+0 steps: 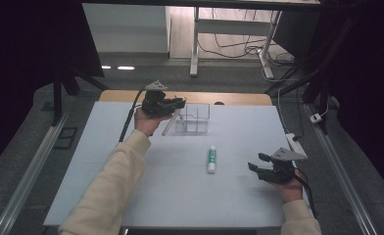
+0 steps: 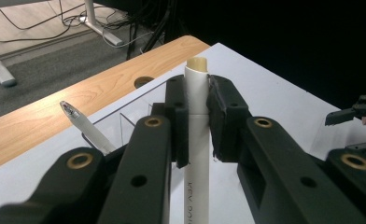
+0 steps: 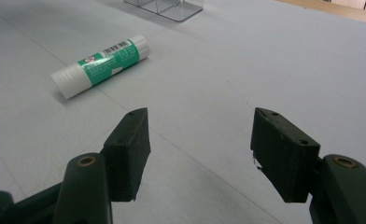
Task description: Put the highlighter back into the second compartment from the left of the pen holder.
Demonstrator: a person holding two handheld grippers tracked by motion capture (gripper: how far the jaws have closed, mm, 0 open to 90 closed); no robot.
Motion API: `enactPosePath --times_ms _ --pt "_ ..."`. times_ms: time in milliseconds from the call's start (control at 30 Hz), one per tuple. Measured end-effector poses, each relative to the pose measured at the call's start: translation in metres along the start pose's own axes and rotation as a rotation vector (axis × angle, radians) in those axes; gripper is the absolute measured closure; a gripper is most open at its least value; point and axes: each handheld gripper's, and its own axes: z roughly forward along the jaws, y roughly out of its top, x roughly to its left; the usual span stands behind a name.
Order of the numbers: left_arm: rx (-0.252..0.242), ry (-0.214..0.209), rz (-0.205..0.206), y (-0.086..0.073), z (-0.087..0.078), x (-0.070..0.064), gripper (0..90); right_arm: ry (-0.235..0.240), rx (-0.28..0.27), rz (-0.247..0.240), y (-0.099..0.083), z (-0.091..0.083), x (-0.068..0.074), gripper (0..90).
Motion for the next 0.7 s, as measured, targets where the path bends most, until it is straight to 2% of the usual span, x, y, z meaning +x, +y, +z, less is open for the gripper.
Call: enactPosePath --times_ms 233,433,700 --pt "-0.008 0.007 -0.007 0.007 0.005 0.003 78.5 0.000 -0.003 0.003 0.000 0.000 0.000 37.4" --pt "0.002 0.030 0.012 0.017 0.010 0.004 78.5 0.000 0.000 0.001 -0.001 0.001 0.000 37.4" --pt "-0.017 0.046 0.018 0.028 0.017 0.003 78.5 0.000 0.003 0.002 -0.001 0.001 -0.001 37.4"
